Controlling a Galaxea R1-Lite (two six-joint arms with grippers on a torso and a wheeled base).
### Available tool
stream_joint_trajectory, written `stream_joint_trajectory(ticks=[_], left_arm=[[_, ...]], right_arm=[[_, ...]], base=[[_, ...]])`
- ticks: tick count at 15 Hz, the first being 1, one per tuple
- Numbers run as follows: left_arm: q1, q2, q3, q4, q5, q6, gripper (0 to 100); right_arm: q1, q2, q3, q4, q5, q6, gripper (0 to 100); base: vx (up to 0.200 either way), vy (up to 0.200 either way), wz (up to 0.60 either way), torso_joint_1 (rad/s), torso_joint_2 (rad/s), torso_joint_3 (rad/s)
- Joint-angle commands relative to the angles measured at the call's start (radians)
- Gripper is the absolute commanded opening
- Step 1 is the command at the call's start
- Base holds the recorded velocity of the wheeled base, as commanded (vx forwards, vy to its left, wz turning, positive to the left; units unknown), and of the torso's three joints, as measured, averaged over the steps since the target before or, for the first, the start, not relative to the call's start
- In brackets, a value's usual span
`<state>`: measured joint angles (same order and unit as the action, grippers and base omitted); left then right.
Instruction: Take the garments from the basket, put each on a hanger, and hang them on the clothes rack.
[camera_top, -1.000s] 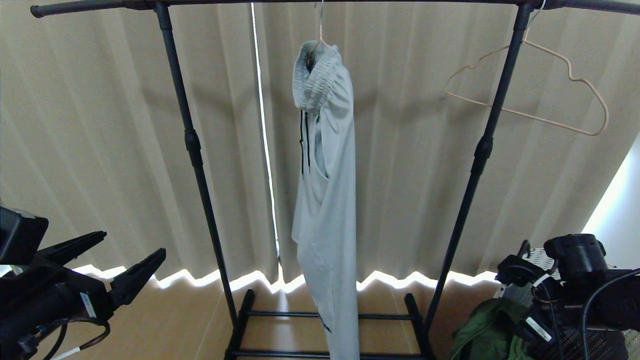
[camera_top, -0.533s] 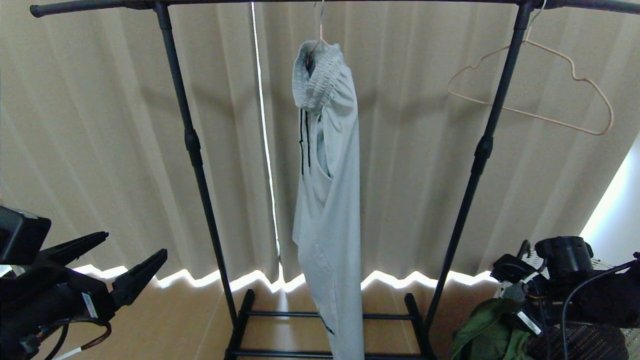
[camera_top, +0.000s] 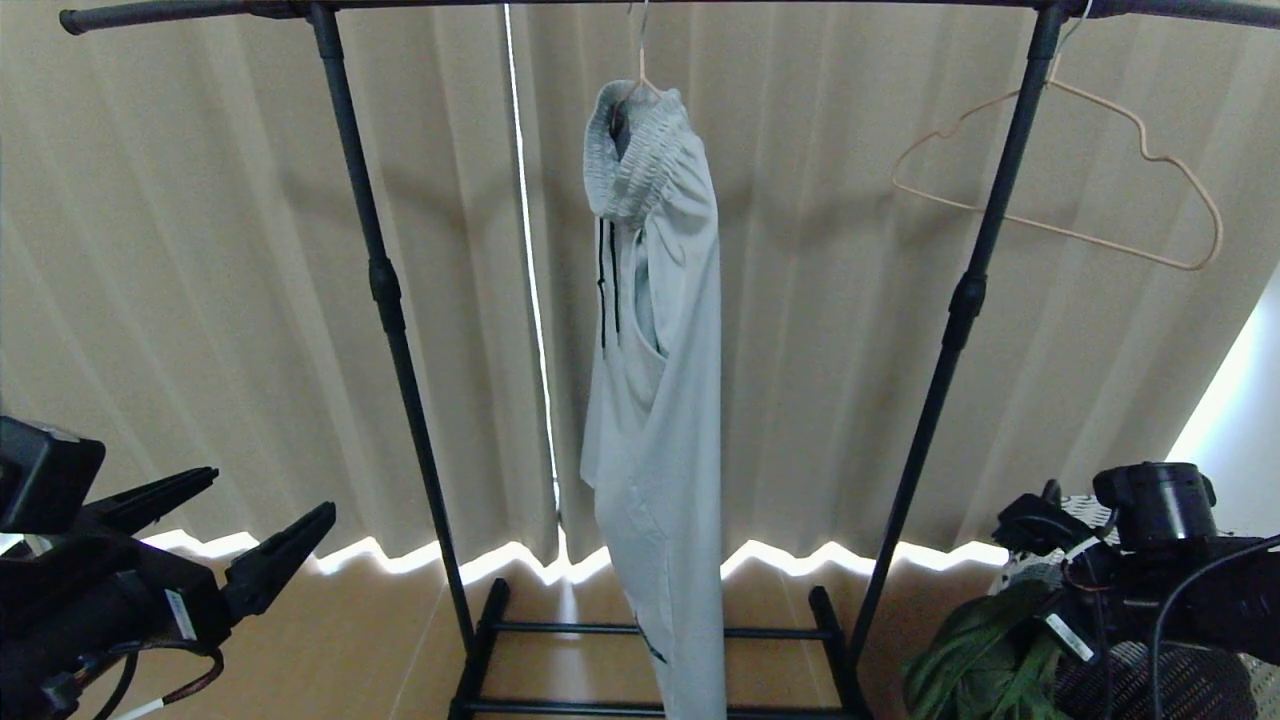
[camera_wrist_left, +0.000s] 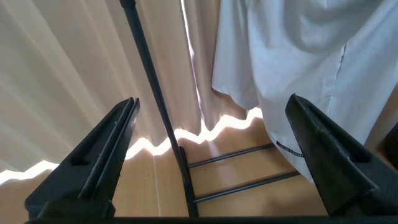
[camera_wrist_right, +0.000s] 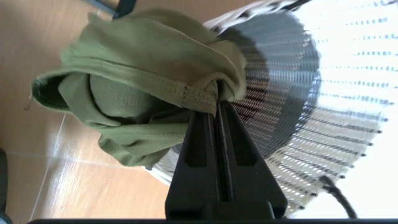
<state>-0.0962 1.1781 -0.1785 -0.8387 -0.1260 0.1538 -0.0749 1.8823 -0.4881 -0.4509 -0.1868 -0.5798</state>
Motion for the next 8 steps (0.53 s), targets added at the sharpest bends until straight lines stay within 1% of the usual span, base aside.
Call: stream_joint_trajectory(ticks=[1,2,3,4,5,6,7,8], left_arm=[[0.0,0.003,0.004,0.0,0.0,0.0,100],[-0.004,0.002,0.01,0.0,0.0,0.0,100],[-0.01,0.002,0.019,0.0,-0.001,0.0,100],[-0.053,0.003,0.024,0.0,-0.001,-0.013,100],[-0.053,0.003,0.024,0.0,-0.001,-0.013,100],[-0.119,0.009,0.022,0.0,-0.003,-0.019,100],[-0.151,0.008,0.016,0.0,-0.003,-0.019,100],[-0.217,0.005,-0.002,0.0,-0.003,-0.016,100]], right_arm=[[0.055,-0.256,0.039,0.015,0.003,0.0,0],[0.09,-0.33,0.037,0.041,0.006,0.0,0],[0.115,-0.368,0.031,0.061,0.006,0.0,0],[0.182,-0.451,-0.001,0.121,0.007,0.0,0],[0.182,-0.451,-0.001,0.121,0.007,0.0,0],[0.23,-0.514,-0.055,0.173,0.009,0.003,0],[0.242,-0.528,-0.073,0.179,0.02,0.006,0],[0.271,-0.548,-0.115,0.179,0.069,0.032,0]], base=[[0.0,0.0,0.0,0.0,0.0,0.0],[0.0,0.0,0.0,0.0,0.0,0.0],[0.0,0.0,0.0,0.0,0.0,0.0],[0.0,0.0,0.0,0.0,0.0,0.0],[0.0,0.0,0.0,0.0,0.0,0.0],[0.0,0.0,0.0,0.0,0.0,0.0],[0.0,0.0,0.0,0.0,0.0,0.0],[0.0,0.0,0.0,0.0,0.0,0.0]])
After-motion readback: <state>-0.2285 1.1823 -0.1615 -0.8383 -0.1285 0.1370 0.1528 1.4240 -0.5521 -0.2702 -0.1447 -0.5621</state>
